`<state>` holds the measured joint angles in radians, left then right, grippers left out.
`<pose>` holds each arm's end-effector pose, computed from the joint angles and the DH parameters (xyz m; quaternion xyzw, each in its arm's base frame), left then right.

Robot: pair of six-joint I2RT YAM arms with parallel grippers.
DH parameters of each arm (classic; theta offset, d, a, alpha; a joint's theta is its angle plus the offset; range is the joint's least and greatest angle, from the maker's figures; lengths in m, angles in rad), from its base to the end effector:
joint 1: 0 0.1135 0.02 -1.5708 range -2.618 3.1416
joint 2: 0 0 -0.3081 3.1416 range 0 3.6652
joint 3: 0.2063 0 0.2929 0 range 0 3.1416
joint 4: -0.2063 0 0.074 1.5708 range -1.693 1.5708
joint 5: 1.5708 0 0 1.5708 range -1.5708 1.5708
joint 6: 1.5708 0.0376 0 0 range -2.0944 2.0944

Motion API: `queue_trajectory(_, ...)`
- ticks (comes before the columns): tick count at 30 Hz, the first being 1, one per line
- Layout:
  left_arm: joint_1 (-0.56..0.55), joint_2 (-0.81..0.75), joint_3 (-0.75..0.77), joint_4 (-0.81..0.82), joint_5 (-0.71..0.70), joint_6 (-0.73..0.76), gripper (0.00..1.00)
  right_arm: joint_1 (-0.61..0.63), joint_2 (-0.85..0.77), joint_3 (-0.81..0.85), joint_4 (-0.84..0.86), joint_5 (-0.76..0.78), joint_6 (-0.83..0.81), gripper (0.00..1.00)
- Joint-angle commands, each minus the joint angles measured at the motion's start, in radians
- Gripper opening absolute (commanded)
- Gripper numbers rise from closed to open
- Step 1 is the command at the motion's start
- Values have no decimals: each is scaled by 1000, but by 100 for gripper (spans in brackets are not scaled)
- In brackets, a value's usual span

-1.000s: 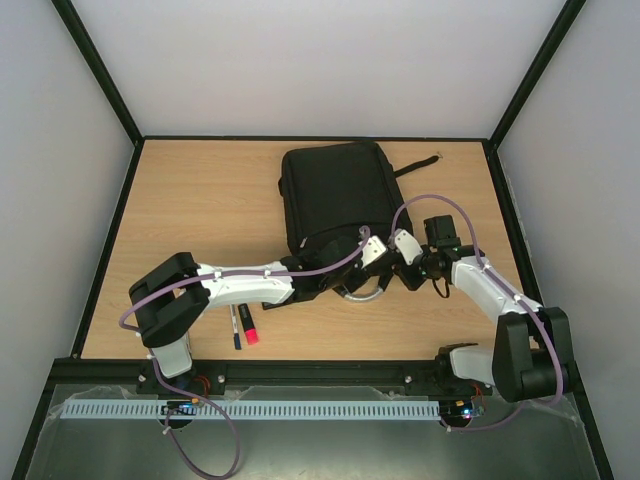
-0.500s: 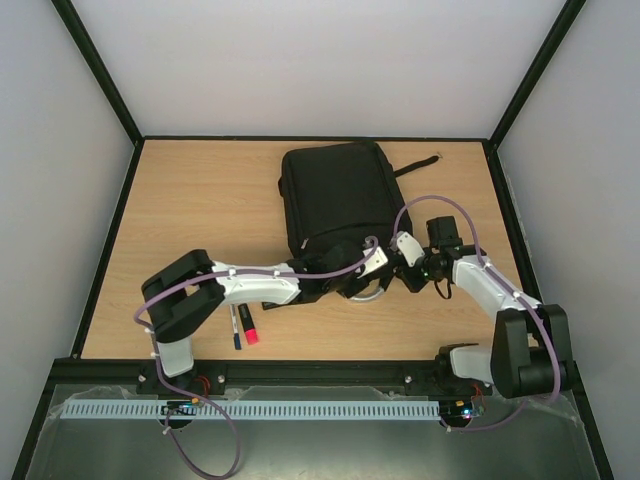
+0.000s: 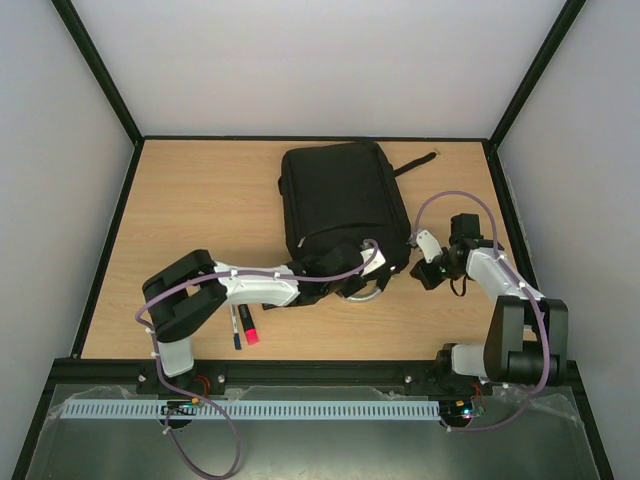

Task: Pack the student bag
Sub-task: Zip the student bag at the center of the board.

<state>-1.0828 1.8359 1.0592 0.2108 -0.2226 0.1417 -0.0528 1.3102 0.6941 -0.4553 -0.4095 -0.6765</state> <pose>0.2139 -0.3853 0.1933 0.4568 0.7435 -0.1302 0.4707 0.2616 0.0012 0.1993 -0.3389 0.8876 0.0978 0.2963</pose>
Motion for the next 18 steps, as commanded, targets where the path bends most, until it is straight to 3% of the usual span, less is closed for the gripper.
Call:
queue_trajectory(1, 3, -69, -62, 0, -36, -16, 2, -45, 60, 39, -75, -9, -42, 1)
queue_trajectory(5, -1, -102, -102, 4, -30, -37, 2, -58, 66, 47, -73, -55, -34, 1)
queue_trajectory(9, 0, -103, -101, 16, -16, -61, 2, -22, -86, -35, -29, -121, -3, 9)
queue_trajectory(15, 20, -73, -61, 45, 38, -128, 2, 157, -332, -163, 93, 20, 0, 33)
queue_trajectory(18, 36, -59, -39, 60, 52, -151, 2, 213, -332, -188, 134, 97, -2, 37)
